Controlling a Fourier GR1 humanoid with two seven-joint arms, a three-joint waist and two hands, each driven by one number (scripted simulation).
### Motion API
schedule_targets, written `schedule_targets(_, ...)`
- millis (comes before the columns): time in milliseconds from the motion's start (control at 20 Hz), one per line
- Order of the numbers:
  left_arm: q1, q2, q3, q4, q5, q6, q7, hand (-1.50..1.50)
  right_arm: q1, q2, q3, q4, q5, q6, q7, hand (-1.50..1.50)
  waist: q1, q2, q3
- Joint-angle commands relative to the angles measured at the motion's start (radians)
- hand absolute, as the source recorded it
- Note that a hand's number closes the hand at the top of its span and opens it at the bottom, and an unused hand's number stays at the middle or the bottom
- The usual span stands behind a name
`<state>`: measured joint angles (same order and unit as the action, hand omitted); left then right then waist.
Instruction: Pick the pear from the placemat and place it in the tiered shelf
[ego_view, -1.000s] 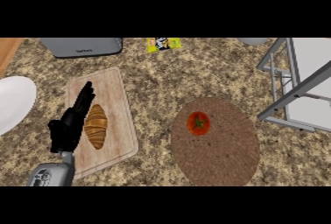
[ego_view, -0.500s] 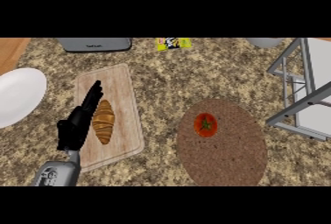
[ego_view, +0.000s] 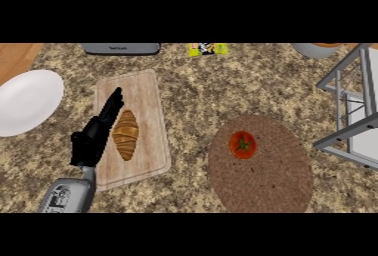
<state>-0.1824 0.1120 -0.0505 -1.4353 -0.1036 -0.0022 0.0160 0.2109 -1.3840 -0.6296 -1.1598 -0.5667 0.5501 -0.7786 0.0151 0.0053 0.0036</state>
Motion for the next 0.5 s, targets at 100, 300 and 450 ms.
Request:
schedule_targets(100, -0.032, -0.028, -0.026, 0.023, -0.023, 0.012, 0.006, 0.00, -0.105, -0.014, 0.048, 0.084, 0.030, 0.116, -0.199, 1.50, 0.025, 0.007, 0.000)
schedule_targets(300, -0.011, -0.010, -0.018, 0.002, -0.013, -0.005, 0.003, 0.00, -0.130, 0.011, 0.103, 0.103, 0.070, 0.099, -0.240, 1.50, 0.025, 0.003, 0.000)
schedule_targets(450, -0.027, -0.033, -0.029, -0.014, -0.028, 0.022, 0.031, 0.00, -0.183, 0.039, 0.138, 0.095, 0.094, 0.032, -0.256, 1.50, 0.022, 0.001, 0.000)
